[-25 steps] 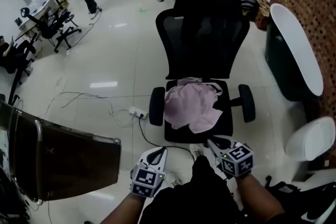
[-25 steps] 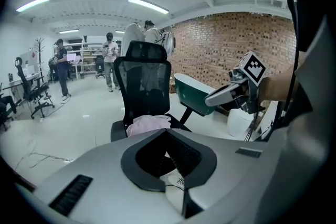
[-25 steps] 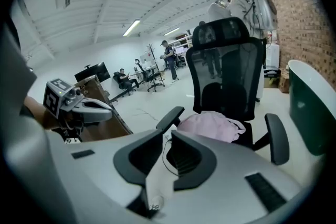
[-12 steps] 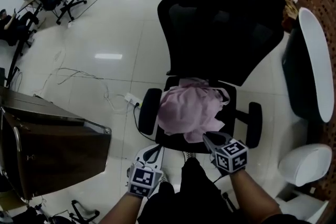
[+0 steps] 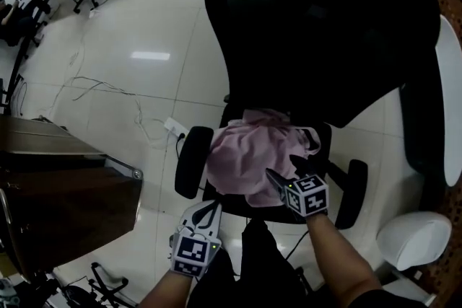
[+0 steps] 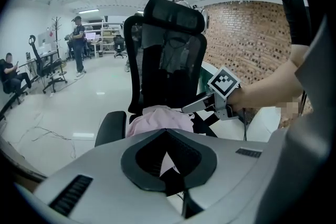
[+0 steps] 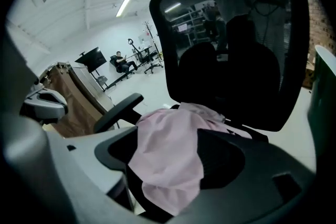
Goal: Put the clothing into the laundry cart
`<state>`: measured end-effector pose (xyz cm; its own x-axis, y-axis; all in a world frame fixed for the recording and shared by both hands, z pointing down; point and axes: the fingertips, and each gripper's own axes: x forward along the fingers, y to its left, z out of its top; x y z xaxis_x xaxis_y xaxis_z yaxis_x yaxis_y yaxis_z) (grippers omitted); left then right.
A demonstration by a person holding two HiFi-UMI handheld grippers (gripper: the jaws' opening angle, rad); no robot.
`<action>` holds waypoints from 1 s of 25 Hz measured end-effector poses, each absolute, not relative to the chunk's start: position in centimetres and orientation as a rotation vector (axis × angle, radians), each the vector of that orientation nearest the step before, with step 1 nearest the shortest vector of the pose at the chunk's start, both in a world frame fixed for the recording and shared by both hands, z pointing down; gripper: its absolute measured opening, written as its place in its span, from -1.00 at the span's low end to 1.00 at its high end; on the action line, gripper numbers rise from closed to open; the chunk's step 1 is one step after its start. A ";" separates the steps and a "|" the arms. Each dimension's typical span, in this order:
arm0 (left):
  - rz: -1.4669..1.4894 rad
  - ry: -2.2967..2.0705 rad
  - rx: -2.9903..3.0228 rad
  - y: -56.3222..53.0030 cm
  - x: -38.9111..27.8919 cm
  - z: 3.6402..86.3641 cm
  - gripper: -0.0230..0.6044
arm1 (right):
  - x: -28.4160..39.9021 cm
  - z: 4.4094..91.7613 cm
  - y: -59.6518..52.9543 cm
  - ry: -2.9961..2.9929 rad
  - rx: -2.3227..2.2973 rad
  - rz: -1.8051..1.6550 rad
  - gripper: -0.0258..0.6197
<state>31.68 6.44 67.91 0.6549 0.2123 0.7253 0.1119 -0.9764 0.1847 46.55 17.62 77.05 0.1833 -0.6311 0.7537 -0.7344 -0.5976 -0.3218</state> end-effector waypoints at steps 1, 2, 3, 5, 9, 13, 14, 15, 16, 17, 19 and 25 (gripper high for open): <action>1.227 0.260 2.740 6.3 31.9 68.4 -0.93 | 47.1 78.2 17.3 -1.345 2.315 1.402 0.29; 1.230 0.251 2.734 6.2 32.1 68.8 -0.93 | 47.6 79.4 16.9 -1.342 2.304 1.415 0.29; 1.236 0.244 2.725 6.1 32.3 69.1 -0.93 | 47.9 80.5 16.5 -1.341 2.293 1.428 0.29; 1.243 0.228 2.705 5.9 32.6 69.8 -0.93 | 48.6 82.7 15.4 -1.340 2.275 1.455 0.30; 1.257 0.207 2.685 5.6 33.2 71.2 -0.93 | 49.6 86.5 13.4 -1.353 2.264 1.526 0.43; 1.275 0.189 2.673 5.2 33.3 72.8 -0.93 | 50.5 90.1 12.3 -1.319 2.229 1.550 0.61; 1.276 0.180 2.670 5.1 33.3 73.1 -0.93 | 50.6 91.0 12.2 -1.309 2.206 1.536 0.61; 1.275 0.169 2.666 5.0 33.3 73.3 -0.93 | 50.6 92.0 12.0 -1.307 2.181 1.532 0.61; 1.274 0.159 2.664 4.9 33.3 73.5 -0.93 | 50.4 92.9 11.9 -1.309 2.161 1.542 0.61; 1.274 0.151 2.662 4.7 33.3 73.6 -0.93 | 50.3 93.8 11.8 -1.305 2.145 1.562 0.61; 1.276 0.137 2.657 4.5 33.0 74.0 -0.93 | 50.1 95.3 11.8 -1.280 2.104 1.601 0.61; 1.287 0.117 2.646 4.5 32.0 74.7 -0.93 | 49.7 98.4 11.2 -1.248 2.003 1.594 0.48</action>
